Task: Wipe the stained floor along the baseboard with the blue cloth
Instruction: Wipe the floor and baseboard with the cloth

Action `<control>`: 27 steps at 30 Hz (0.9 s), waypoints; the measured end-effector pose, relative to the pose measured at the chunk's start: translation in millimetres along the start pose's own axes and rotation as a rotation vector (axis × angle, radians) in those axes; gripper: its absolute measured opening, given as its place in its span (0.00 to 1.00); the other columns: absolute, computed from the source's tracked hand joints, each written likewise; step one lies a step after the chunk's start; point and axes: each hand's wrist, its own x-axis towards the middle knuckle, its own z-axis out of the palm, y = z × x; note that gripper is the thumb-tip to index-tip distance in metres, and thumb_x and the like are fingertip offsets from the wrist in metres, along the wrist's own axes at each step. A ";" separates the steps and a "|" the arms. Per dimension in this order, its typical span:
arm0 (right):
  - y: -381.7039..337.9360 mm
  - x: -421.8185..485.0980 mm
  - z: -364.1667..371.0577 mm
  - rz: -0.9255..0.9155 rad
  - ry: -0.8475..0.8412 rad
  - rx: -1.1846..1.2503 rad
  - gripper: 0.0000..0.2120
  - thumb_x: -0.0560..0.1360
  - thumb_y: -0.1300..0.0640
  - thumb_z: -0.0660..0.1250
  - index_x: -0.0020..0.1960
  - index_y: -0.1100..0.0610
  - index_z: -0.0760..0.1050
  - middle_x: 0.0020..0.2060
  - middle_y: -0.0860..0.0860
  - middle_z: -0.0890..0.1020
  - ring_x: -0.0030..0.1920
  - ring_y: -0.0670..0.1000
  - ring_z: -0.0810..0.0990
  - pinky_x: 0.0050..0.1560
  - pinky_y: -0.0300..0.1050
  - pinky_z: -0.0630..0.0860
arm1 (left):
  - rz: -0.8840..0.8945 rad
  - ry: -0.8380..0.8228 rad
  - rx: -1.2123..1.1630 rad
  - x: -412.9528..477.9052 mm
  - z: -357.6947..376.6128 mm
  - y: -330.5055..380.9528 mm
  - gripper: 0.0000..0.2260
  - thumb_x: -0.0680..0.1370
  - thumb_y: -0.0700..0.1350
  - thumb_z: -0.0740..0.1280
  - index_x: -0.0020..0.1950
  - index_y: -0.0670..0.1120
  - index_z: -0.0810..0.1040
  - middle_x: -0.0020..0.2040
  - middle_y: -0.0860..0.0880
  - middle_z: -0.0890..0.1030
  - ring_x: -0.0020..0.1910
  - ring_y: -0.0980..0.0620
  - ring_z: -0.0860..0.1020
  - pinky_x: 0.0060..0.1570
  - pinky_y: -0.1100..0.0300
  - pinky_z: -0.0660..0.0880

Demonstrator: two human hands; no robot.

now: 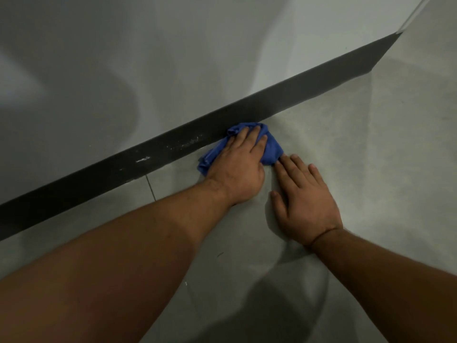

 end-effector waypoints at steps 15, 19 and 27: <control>1.5 -0.7 1.1 -0.012 0.121 0.130 0.28 0.77 0.57 0.63 0.77 0.60 0.68 0.75 0.57 0.70 0.77 0.58 0.64 0.78 0.58 0.57 | 0.014 -0.024 -0.001 1.4 3.8 -2.7 0.31 0.80 0.50 0.56 0.82 0.47 0.52 0.83 0.45 0.52 0.81 0.42 0.51 0.78 0.47 0.46; 2.9 1.3 1.8 -0.019 0.254 0.251 0.23 0.74 0.61 0.62 0.69 0.63 0.74 0.66 0.60 0.75 0.65 0.60 0.73 0.72 0.54 0.68 | 0.012 -0.084 0.018 -11.3 6.7 0.3 0.31 0.81 0.53 0.55 0.82 0.49 0.47 0.83 0.47 0.46 0.81 0.44 0.45 0.77 0.47 0.40; 0.2 -2.1 -8.3 0.007 0.204 0.299 0.23 0.73 0.60 0.61 0.66 0.63 0.75 0.66 0.59 0.76 0.65 0.60 0.74 0.69 0.48 0.68 | -0.053 0.038 -0.358 -92.9 -31.9 -20.4 0.28 0.79 0.55 0.61 0.78 0.50 0.66 0.80 0.48 0.62 0.79 0.48 0.59 0.78 0.51 0.56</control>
